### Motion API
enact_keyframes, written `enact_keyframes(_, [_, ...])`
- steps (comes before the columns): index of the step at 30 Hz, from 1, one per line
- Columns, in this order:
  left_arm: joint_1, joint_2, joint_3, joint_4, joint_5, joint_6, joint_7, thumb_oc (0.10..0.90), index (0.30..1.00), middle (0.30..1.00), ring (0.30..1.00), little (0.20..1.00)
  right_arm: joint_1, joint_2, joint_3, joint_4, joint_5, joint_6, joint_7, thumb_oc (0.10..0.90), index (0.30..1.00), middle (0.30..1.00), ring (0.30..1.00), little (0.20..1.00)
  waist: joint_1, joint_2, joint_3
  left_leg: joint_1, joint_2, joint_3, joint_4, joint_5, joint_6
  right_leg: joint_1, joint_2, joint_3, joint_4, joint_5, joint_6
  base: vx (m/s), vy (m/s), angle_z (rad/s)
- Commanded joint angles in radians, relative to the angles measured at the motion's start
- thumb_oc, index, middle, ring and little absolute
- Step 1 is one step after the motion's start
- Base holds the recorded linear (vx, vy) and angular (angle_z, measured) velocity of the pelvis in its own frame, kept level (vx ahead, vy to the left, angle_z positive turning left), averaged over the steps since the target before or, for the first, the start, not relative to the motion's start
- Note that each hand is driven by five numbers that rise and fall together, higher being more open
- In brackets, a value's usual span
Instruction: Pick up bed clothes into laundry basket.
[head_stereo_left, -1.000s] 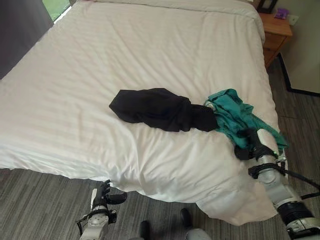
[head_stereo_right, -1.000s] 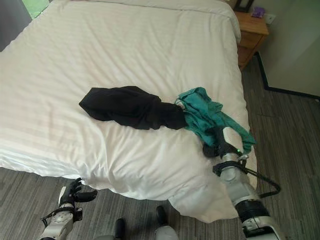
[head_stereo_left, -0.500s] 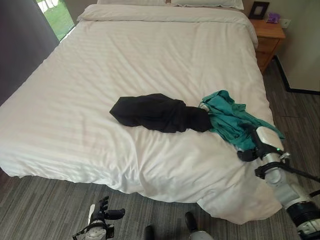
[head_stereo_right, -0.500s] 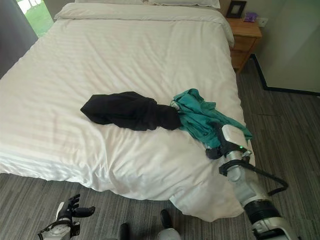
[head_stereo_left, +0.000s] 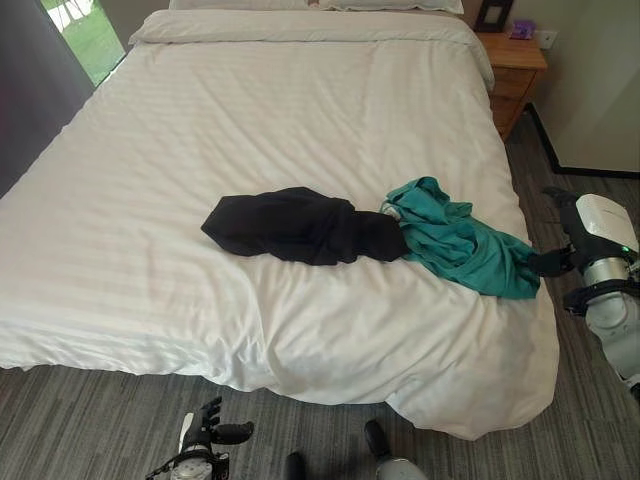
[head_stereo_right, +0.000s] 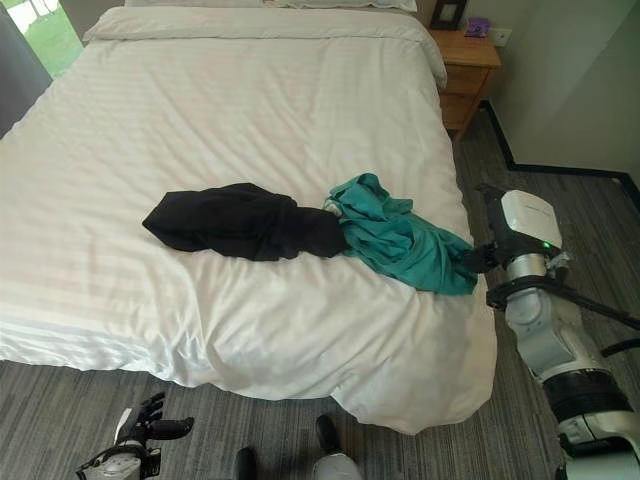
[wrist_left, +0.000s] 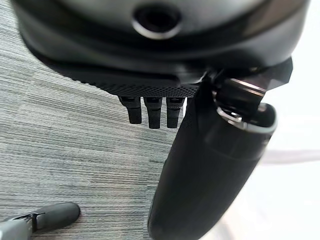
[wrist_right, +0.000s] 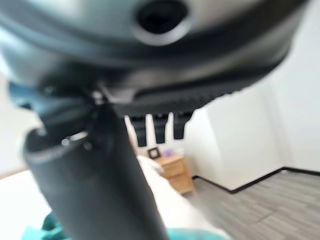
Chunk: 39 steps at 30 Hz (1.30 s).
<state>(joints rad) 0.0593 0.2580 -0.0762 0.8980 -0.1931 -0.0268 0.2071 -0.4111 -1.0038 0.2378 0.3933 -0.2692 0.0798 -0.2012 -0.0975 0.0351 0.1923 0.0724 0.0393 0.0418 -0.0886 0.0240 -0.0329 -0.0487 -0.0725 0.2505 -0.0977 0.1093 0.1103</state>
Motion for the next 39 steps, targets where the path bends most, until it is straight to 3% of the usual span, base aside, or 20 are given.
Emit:
enact_keyframes(1, [-0.022,0.094,0.002,0.039,0.009,-0.051,0.012,0.8,0.9,0.9,0.9,0.9,-0.238,-0.029,0.091,0.099,-0.016,-0.027,-0.032,0.8,0.9,0.9,0.9,0.9,0.031,-0.079,-0.063,-0.06,0.013,-0.047,0.001,-0.028,-0.074,0.026,-0.056,-0.041,0.01,-0.099,0.055,0.0,-0.065,0.01])
enact_keyframes(3, [-0.03,0.111,-0.013,0.079,0.008,-0.055,0.015,0.8,0.9,0.9,0.9,0.9,-0.377,0.014,0.222,0.279,-0.034,-0.018,-0.016,0.8,0.9,0.9,0.9,0.9,0.048,-0.074,-0.059,-0.067,0.016,-0.049,0.001,-0.02,-0.079,0.022,-0.052,-0.042,0.01,-0.1,0.051,-0.01,-0.078,0.02])
enact_keyframes(7, [-0.031,0.121,-0.018,0.115,-0.001,-0.064,0.009,0.8,0.9,0.9,0.9,0.9,-0.516,0.088,0.318,0.506,-0.017,-0.022,-0.014,0.8,0.9,0.9,0.9,0.9,0.053,-0.057,-0.053,-0.083,0.017,-0.051,0.001,-0.007,-0.083,0.013,-0.05,-0.042,0.01,-0.099,0.047,-0.01,-0.037,0.04])
enact_keyframes(12, [-0.061,0.119,-0.041,0.18,-0.002,-0.078,0.011,0.8,0.9,0.9,0.9,0.9,-0.544,0.254,0.309,0.77,0.026,-0.026,-0.039,0.8,0.9,0.9,0.9,0.9,0.073,-0.027,-0.051,-0.134,0.012,-0.06,0.001,0.017,-0.088,-0.028,-0.046,-0.051,0.01,-0.09,0.046,-0.03,-0.035,0.1])
enact_keyframes(17, [-0.081,0.11,-0.058,0.238,-0.01,-0.083,0.007,0.8,0.9,0.9,0.9,0.9,-0.529,0.344,0.302,0.891,0.038,-0.016,-0.038,0.8,0.9,0.9,0.9,0.9,0.09,-0.011,-0.062,-0.191,0.007,-0.073,0.001,0.035,-0.091,-0.078,-0.037,-0.066,0.01,-0.087,0.044,-0.03,-0.034,0.13])
enact_keyframes(18, [-0.082,0.108,-0.058,0.245,-0.012,-0.082,0.007,0.8,0.9,0.9,0.9,0.9,-0.529,0.35,0.304,0.895,0.037,-0.015,-0.038,0.701,0.752,0.752,0.752,0.752,0.092,-0.01,-0.062,-0.194,0.006,-0.076,0.001,0.037,-0.091,-0.081,-0.035,-0.067,0.01,-0.087,0.043,0.02,-0.024,0.14])
enact_keyframes(19, [-0.082,0.104,-0.056,0.259,-0.015,-0.083,0.009,0.8,0.9,0.9,0.9,0.9,-0.531,0.356,0.311,0.899,0.035,-0.015,-0.034,0.46,0.389,0.389,0.389,0.389,0.093,-0.011,-0.063,-0.196,0.008,-0.079,0.001,0.039,-0.091,-0.081,-0.033,-0.069,0.01,-0.089,0.042,0.02,-0.016,0.07])
enact_keyframes(20, [-0.084,0.105,-0.054,0.267,-0.019,-0.083,0.009,0.8,0.9,0.9,0.9,0.9,-0.541,0.354,0.321,0.895,0.029,-0.015,-0.033,0.4,0.3,0.3,0.3,0.3,0.094,-0.012,-0.062,-0.194,0.008,-0.08,0.001,0.04,-0.092,-0.077,-0.032,-0.069,0.01,-0.091,0.041,0.02,-0.017,0.03])
enact_keyframes(21, [-0.083,0.107,-0.052,0.269,-0.019,-0.084,0.011,0.8,0.9,0.9,0.9,0.9,-0.555,0.349,0.33,0.887,0.027,-0.016,-0.033,0.4,0.3,0.3,0.3,0.3,0.095,-0.014,-0.061,-0.192,0.009,-0.081,0.001,0.04,-0.092,-0.074,-0.03,-0.07,0.01,-0.093,0.041,0.02,-0.005,0.03])
enact_keyframes(28, [-0.072,0.132,-0.021,0.267,-0.035,-0.084,0.019,0.8,0.9,0.9,0.9,0.9,-0.777,0.171,0.41,0.735,0.062,-0.034,-0.056,0.4,0.3,0.3,0.3,0.3,0.085,-0.049,-0.06,-0.145,0.014,-0.077,0.001,0.028,-0.098,-0.026,-0.032,-0.074,0.01,-0.1,0.04,0.0,0.0,0.0])
enact_keyframes(33, [-0.059,0.16,0.015,0.268,-0.053,-0.076,0.014,0.8,0.9,0.9,0.9,0.9,-1.065,-0.073,0.564,0.542,0.095,-0.03,-0.079,0.4,0.3,0.3,0.3,0.3,0.061,-0.092,-0.091,-0.112,0.016,-0.074,0.001,0.01,-0.099,0.004,-0.042,-0.076,0.01,-0.097,0.049,0.02,0.032,0.0])
enact_keyframes(34, [-0.061,0.157,0.015,0.268,-0.053,-0.076,0.014,0.8,0.9,0.9,0.9,0.9,-1.071,-0.073,0.569,0.542,0.097,-0.029,-0.078,0.4,0.3,0.3,0.3,0.3,0.061,-0.089,-0.088,-0.11,0.016,-0.074,0.001,0.01,-0.099,0.006,-0.042,-0.077,0.01,-0.097,0.049,0.04,0.049,0.01])
enact_keyframes(35, [-0.06,0.161,0.024,0.269,-0.054,-0.07,0.013,0.8,0.9,0.9,0.9,0.9,-1.142,-0.161,0.603,0.47,0.114,-0.026,-0.091,0.4,0.3,0.3,0.3,0.3,0.05,-0.102,-0.101,-0.103,0.017,-0.072,0.001,0.004,-0.099,0.013,-0.045,-0.079,0.01,-0.097,0.051,0.03,0.041,-0.01])
enact_keyframes(39, [-0.054,0.144,0.084,0.26,-0.064,-0.053,0.034,0.8,0.9,0.9,0.9,0.9,-1.148,-0.368,0.593,0.239,0.103,-0.001,-0.141,0.4,0.3,0.3,0.3,0.3,0.023,-0.095,-0.116,-0.09,0.02,-0.069,0.001,-0.006,-0.096,0.024,-0.049,-0.079,0.01,-0.1,0.057,0.04,0.036,0.02])
